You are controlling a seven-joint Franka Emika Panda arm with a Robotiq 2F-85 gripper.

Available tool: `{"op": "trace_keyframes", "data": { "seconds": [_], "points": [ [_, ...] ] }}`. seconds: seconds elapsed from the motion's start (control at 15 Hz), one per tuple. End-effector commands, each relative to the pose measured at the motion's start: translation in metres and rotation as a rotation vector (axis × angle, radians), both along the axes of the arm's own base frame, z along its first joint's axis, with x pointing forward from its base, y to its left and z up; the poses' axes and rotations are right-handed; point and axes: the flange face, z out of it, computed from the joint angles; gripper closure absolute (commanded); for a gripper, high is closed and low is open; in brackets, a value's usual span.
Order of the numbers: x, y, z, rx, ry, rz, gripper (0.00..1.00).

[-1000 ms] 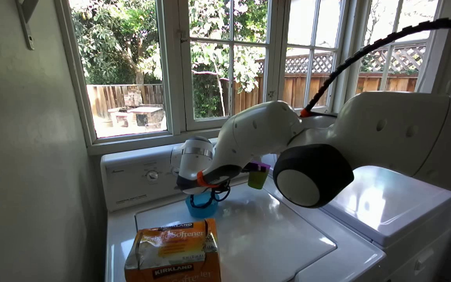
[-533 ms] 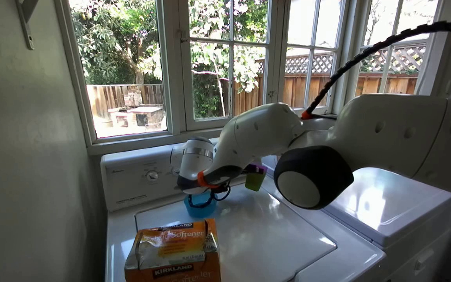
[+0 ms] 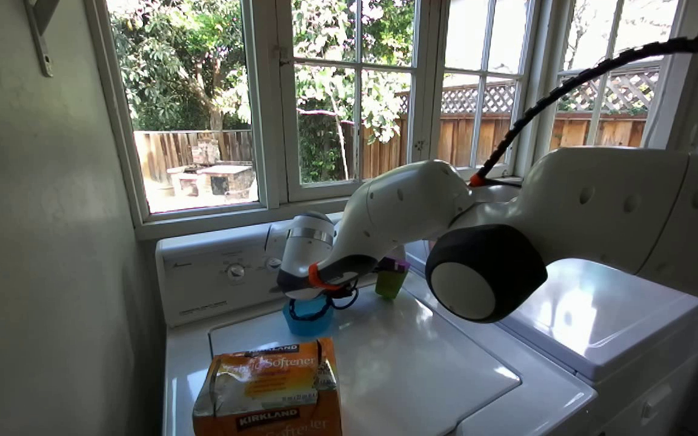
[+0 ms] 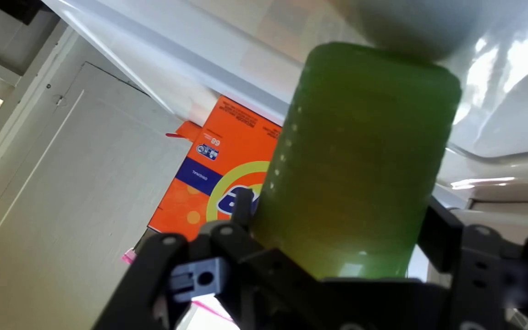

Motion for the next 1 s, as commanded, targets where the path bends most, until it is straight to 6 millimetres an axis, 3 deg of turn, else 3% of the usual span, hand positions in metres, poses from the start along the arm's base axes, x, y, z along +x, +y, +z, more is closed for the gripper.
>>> {"op": "trace_keyframes", "data": {
  "seconds": [0.0,0.07,0.13,0.2,0.33,0.73,0.8,0.87,0.93],
  "points": [
    [0.001,0.002,-0.014,0.033,0.009,0.017,0.25],
    [0.001,0.002,-0.014,0.031,0.010,0.016,0.29],
    [0.001,0.002,-0.014,0.031,0.011,0.016,0.22],
    [0.000,0.002,-0.013,0.029,0.012,0.015,0.04],
    [0.000,0.003,-0.013,0.028,0.014,0.015,0.00],
    [0.000,0.006,-0.008,0.026,0.005,0.019,0.00],
    [0.001,0.008,-0.007,0.026,0.002,0.022,0.25],
    [0.001,0.009,-0.005,0.031,0.001,0.024,0.27],
    [0.002,0.010,-0.004,0.040,-0.005,0.025,0.08]
  ]
}}
